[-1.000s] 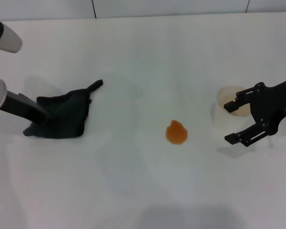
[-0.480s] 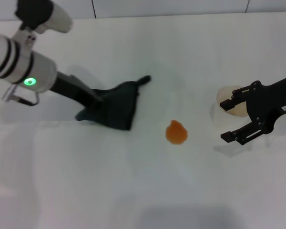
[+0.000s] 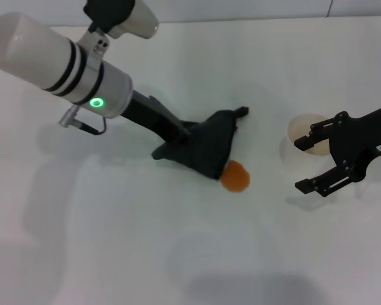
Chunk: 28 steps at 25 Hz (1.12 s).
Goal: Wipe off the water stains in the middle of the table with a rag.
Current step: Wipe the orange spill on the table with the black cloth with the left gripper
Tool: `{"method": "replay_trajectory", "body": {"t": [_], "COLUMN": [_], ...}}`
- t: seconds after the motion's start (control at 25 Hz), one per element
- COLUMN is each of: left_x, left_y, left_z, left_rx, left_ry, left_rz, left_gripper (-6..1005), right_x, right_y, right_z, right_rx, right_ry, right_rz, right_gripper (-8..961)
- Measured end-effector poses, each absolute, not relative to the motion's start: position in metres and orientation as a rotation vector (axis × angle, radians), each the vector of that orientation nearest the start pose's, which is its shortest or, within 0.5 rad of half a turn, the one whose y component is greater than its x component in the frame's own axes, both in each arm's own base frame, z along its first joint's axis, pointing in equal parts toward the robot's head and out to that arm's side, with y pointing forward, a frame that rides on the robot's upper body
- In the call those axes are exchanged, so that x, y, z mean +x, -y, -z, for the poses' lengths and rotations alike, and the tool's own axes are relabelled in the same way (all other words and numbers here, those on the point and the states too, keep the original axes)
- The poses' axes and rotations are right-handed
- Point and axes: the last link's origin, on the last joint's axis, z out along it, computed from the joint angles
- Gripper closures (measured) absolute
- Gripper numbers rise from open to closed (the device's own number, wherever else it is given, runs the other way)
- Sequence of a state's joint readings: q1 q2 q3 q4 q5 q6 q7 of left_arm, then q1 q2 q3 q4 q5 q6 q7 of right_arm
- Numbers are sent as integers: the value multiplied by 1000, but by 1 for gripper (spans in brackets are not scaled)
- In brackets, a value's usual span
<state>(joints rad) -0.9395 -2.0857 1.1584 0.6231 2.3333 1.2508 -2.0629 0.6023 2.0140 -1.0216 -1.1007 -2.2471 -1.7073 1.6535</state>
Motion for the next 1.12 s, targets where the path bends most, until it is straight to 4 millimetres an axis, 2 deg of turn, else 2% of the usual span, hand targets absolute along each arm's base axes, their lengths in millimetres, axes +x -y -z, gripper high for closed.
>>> {"method": "replay_trajectory", "body": {"t": [0.4, 0.92, 1.12], "left_x": [-151, -148, -148], "left_y": [-385, -367, -366], "left_z": [92, 107, 108], "left_rx": [-2998, -3078, -3080], "left_ry": [690, 648, 633], "left_rz": [-197, -284, -301], "left_gripper": [944, 944, 944], "right_x": [209, 211, 211], "right_y": [-348, -347, -347], "right_z": [-34, -34, -34], "right_rx": [-3038, -3041, -3040], "right_ry": [-232, -239, -237], "right_rz": [10, 9, 9], "right_gripper": [110, 110, 110]}}
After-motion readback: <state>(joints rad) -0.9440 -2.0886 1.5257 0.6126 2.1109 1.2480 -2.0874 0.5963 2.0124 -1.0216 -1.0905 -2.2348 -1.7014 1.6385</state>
